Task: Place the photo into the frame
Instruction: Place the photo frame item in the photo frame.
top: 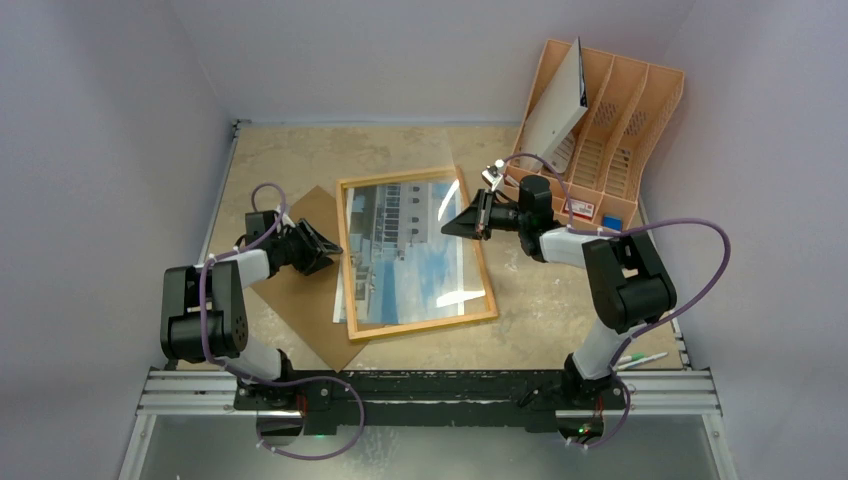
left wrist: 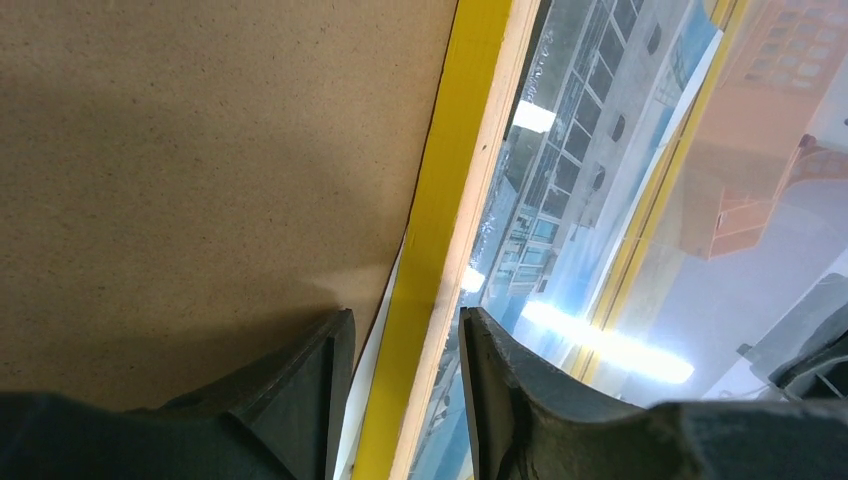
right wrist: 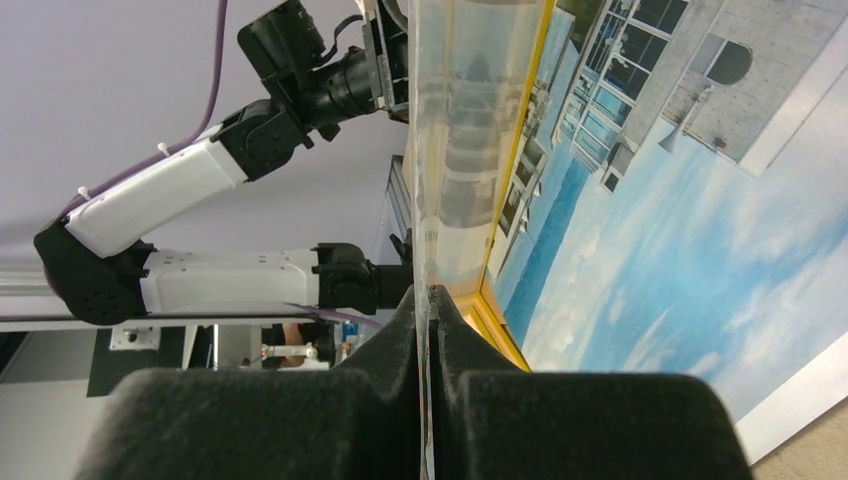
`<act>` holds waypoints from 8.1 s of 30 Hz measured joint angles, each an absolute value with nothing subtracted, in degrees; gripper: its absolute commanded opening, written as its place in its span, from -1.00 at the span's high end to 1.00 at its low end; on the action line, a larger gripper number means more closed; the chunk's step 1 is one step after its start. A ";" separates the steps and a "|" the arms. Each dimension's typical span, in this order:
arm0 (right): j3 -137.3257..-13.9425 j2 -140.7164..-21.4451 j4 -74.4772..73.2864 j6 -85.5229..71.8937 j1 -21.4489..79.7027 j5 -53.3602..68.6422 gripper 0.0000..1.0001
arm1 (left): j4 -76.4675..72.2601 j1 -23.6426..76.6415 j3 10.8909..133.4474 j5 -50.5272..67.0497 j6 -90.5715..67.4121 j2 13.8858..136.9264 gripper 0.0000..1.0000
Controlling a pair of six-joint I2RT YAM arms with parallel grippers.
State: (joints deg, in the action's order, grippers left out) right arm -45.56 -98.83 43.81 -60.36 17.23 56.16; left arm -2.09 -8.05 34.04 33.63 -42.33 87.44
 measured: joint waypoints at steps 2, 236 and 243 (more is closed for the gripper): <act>-46.74 -98.83 42.26 -59.72 17.23 56.58 1.00 | -2.04 -8.05 34.28 33.45 -42.19 87.55 0.10; -59.00 -100.12 -10.33 -29.85 22.98 0.10 0.38 | 39.05 -7.25 45.80 17.78 -31.22 87.26 -0.17; -59.05 -100.84 -10.13 -30.28 22.85 -0.08 0.39 | 36.12 -5.56 43.59 22.46 -31.94 86.46 -0.23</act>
